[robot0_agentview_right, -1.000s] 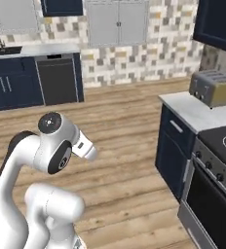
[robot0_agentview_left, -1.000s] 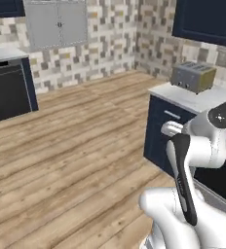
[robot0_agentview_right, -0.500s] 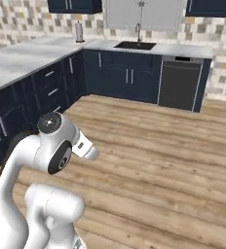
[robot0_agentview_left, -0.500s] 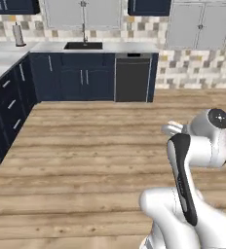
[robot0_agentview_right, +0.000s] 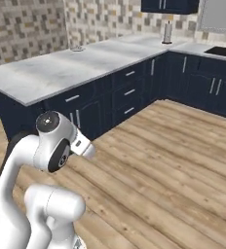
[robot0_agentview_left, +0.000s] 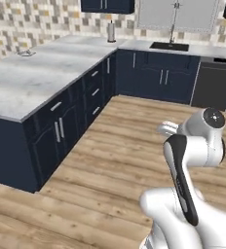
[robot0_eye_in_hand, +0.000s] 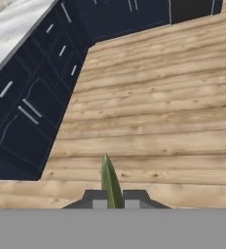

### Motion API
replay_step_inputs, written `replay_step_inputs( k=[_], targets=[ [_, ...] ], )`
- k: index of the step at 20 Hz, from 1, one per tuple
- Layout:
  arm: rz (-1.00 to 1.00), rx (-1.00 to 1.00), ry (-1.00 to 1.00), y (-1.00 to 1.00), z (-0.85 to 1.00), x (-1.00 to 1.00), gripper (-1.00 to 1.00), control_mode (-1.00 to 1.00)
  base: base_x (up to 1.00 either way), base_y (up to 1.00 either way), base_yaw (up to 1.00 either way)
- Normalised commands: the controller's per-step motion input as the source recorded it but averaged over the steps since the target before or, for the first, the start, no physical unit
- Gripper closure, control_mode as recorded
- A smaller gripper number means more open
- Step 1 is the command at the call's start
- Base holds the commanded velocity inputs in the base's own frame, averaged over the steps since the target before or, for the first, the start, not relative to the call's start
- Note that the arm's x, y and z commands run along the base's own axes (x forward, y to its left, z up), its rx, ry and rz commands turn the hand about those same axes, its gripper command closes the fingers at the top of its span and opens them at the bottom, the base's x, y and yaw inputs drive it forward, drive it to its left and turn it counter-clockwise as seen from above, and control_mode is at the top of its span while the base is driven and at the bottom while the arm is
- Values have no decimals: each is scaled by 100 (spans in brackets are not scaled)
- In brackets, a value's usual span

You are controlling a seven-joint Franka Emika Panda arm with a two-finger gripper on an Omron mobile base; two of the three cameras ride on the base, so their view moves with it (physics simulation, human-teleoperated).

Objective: Take the lemon wedge from the fridge and place it on the plate with fish on the dining counter.

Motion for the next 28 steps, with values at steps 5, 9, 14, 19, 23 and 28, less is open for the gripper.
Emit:
replay_step_inputs(
  k=[5, 9, 14, 19, 23, 28],
  targets=[
    [0, 0, 0, 0, 0, 0, 100, 100, 29, 100, 3],
    [0, 0, 0, 0, 0, 0, 100, 100, 53, 100, 0],
    [0, 0, 0, 0, 0, 0, 100, 100, 67, 100, 0],
    [0, 0, 0, 0, 0, 0, 100, 100, 38, 100, 0],
    [0, 0, 0, 0, 0, 0, 100, 100, 39, 100, 0],
    [0, 0, 0, 0, 0, 0, 100, 100, 30, 100, 0]
  ],
)
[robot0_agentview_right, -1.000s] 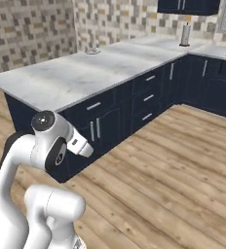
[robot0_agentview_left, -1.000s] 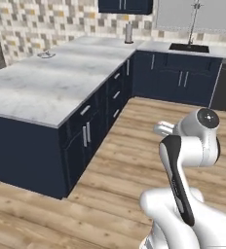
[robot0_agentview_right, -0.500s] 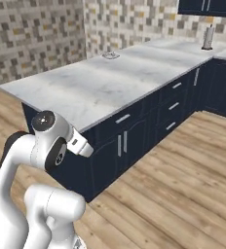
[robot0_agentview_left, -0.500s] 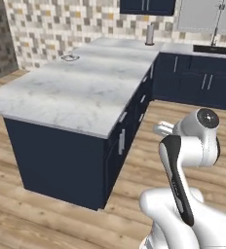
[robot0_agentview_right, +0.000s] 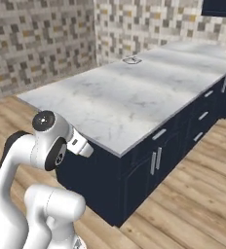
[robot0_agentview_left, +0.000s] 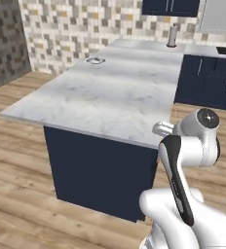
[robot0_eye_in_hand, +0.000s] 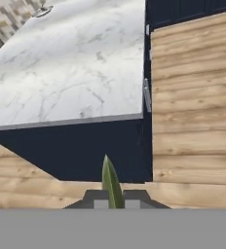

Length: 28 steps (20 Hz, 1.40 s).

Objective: Take the lemon wedge from the fridge and place it on the plate with fish on the dining counter.

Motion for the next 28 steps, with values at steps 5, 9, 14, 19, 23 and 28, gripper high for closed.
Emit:
replay_step_inputs(
  k=[5, 9, 14, 19, 23, 28],
  targets=[
    [0, 0, 0, 0, 0, 0, 100, 100, 24, 100, 0],
    [0, 0, 0, 0, 0, 0, 100, 100, 17, 100, 0],
    [0, 0, 0, 0, 0, 0, 100, 100, 26, 100, 0],
    [0, 0, 0, 0, 0, 0, 100, 100, 47, 100, 0],
    [0, 0, 0, 0, 0, 0, 100, 100, 60, 100, 0],
    [0, 0, 0, 0, 0, 0, 100, 100, 83, 100, -3]
  ],
)
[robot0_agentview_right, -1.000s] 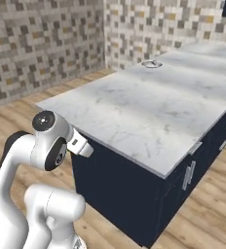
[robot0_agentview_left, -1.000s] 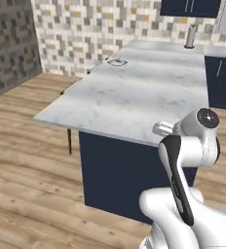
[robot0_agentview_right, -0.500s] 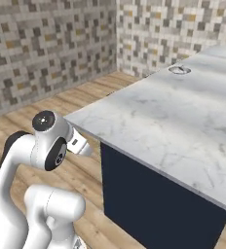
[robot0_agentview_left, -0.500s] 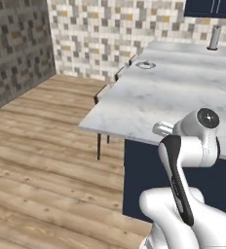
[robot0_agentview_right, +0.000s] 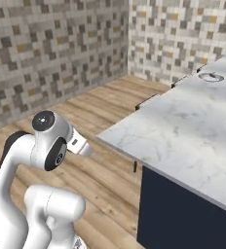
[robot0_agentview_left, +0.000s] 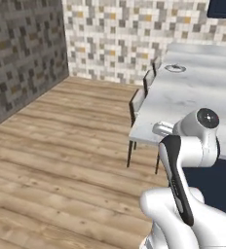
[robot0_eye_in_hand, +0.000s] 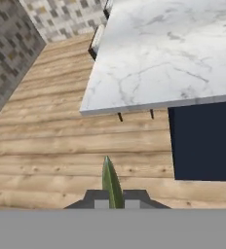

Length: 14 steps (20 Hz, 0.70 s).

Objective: Take the lemon wedge from the fridge and place it on the plate with fish on the dining counter.

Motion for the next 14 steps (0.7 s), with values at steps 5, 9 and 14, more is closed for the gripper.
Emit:
replay_step_inputs(
  k=[5, 9, 14],
  targets=[
    [0, 0, 0, 0, 0, 0, 100, 100, 100, 100, -14],
    [0, 0, 0, 0, 0, 0, 100, 100, 100, 100, -37],
    [0, 0, 0, 0, 0, 0, 100, 100, 100, 100, -38]
  ],
)
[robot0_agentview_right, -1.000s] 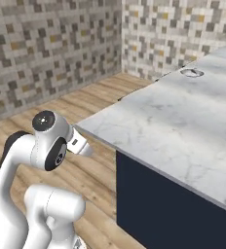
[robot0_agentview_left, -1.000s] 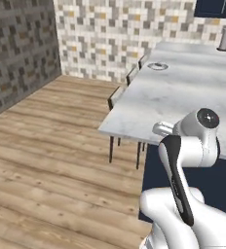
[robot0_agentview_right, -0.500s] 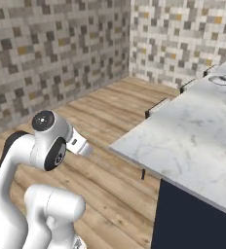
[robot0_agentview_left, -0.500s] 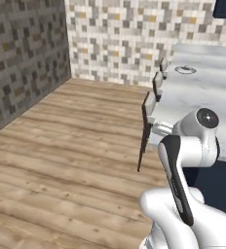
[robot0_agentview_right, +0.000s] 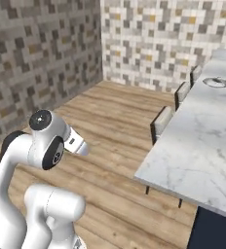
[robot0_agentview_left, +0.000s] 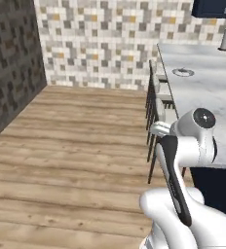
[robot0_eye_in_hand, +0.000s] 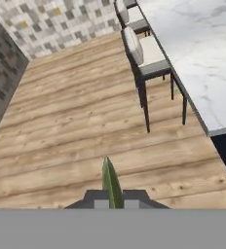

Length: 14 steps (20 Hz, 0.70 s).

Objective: Take the lemon wedge from the fridge and place it on the plate with fish on the dining counter.

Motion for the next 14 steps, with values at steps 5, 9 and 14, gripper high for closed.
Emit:
replay_step_inputs(
  k=[5, 9, 14],
  targets=[
    [0, 0, 0, 0, 0, 0, 100, 100, 100, 100, -39],
    [0, 0, 0, 0, 0, 0, 100, 100, 100, 99, -40],
    [0, 0, 0, 0, 0, 0, 100, 100, 100, 78, -41]
  ],
)
